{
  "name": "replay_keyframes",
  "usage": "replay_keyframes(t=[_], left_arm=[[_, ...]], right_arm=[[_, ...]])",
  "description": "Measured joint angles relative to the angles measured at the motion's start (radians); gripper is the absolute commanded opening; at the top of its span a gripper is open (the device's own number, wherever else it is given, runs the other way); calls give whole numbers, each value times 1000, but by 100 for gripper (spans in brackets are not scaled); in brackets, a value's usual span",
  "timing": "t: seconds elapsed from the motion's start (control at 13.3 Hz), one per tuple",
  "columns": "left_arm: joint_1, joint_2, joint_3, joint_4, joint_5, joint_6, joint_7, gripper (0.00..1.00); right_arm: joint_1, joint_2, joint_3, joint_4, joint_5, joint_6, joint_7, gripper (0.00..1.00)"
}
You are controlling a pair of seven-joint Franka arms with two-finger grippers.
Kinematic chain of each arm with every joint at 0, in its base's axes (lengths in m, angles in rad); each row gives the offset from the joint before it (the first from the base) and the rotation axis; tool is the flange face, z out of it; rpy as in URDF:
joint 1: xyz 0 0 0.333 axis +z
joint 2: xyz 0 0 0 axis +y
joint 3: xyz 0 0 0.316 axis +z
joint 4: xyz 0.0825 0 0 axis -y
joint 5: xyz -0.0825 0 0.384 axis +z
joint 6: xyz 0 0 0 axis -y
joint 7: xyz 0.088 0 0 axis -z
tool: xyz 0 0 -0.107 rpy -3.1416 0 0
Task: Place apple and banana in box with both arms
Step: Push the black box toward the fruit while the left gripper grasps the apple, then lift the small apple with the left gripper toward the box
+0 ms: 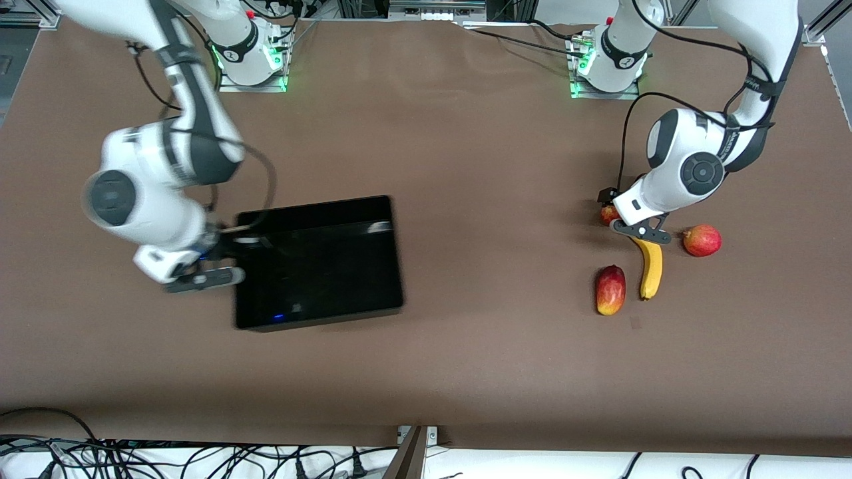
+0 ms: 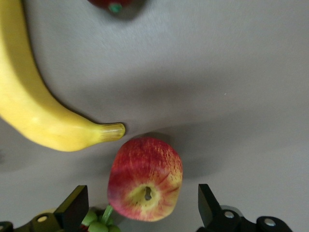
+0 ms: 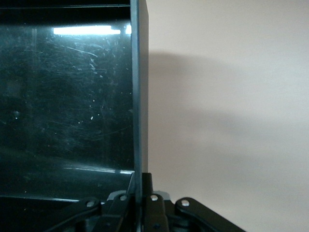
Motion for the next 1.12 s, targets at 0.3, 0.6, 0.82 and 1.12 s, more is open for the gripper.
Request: replay_keyframes(t=[0.3, 0.6, 0.82, 1.12], left_arm=[[0, 28, 0, 0, 0, 11, 5, 31], [0, 17, 0, 17, 0, -36, 6, 8], [0, -30, 0, 150, 0, -294, 7, 10], [1, -68, 1, 395, 0, -548, 8, 18]], right_arm=[[213, 92, 15, 49, 33, 18, 276, 0], [338, 196, 16, 120, 34, 109, 446, 0], [399, 254, 15, 127, 34, 220, 532, 0], [435, 293, 15, 130, 35, 295, 585, 0]])
